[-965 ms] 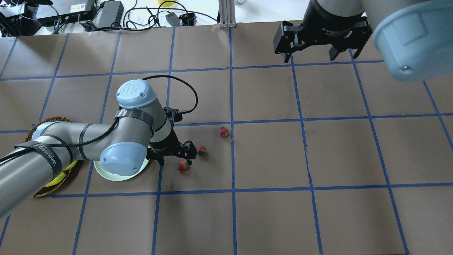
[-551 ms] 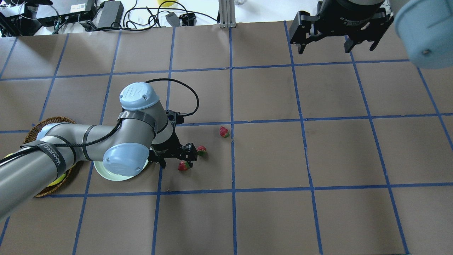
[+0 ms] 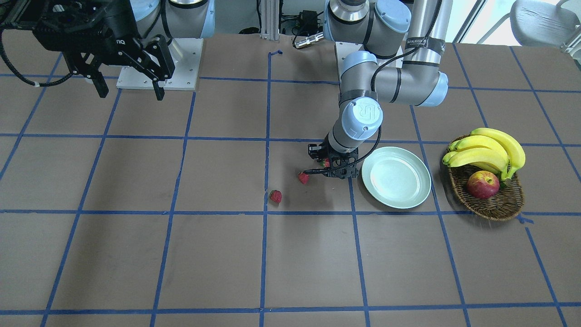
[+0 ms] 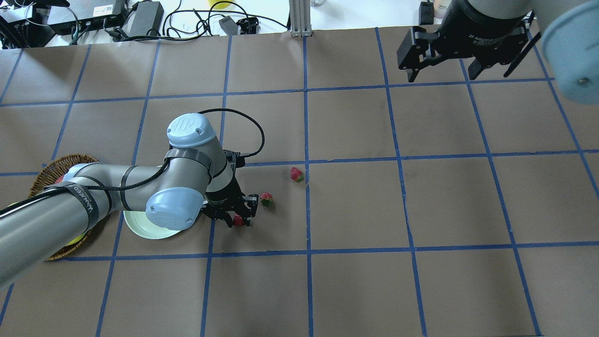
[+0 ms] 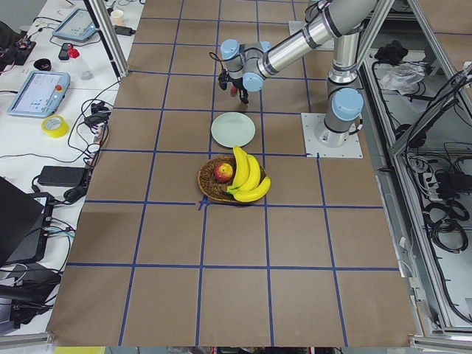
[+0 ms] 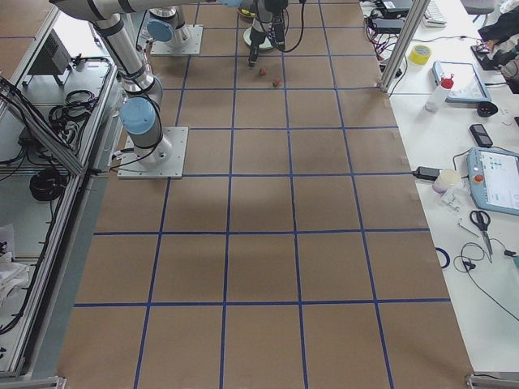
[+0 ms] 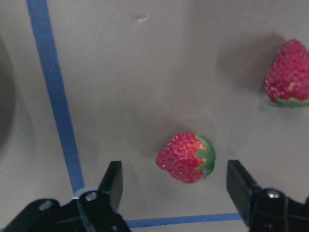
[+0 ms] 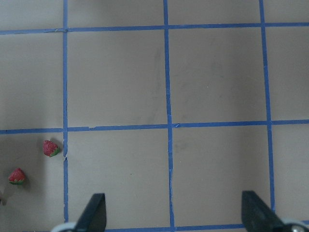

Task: Collect all strawberries into plate
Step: 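Grasp the strawberry nearest the plate with the left gripper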

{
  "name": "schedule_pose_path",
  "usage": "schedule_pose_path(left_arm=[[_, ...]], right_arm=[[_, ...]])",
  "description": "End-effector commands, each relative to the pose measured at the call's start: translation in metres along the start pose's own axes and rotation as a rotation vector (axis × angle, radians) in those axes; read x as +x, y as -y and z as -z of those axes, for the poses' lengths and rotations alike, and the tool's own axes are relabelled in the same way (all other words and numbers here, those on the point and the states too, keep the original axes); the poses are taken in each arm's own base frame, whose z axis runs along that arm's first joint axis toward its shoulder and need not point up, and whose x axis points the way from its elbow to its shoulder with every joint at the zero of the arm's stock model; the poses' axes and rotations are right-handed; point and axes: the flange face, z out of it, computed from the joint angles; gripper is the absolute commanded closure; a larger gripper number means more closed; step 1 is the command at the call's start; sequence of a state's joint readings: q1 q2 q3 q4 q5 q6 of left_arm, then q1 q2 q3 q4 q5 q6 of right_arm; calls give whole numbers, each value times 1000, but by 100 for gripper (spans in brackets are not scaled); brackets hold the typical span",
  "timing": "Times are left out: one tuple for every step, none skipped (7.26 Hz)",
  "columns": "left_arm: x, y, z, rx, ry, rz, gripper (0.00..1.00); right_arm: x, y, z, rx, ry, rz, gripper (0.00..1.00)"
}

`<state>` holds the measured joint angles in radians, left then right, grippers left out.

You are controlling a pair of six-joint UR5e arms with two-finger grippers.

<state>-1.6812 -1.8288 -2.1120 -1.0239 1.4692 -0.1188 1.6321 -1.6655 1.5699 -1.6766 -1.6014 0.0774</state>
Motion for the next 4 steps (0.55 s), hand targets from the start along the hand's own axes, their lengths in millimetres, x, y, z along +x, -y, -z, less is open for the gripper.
schedule_pose_path(left_arm=[[2,6,13,31,-1,17,100],[6,17,58,107,1,18,100],[3,25,95,66,45,28,100],[-8,38,137,84,153,28,100]], right_arm=[[1,-17,-3,-8,1,2,0],[2,-26,-4,-11,-1,0,0],[5,-36,0,-6,-6,-1,0],[10,-30,5,14,-19,11,0]])
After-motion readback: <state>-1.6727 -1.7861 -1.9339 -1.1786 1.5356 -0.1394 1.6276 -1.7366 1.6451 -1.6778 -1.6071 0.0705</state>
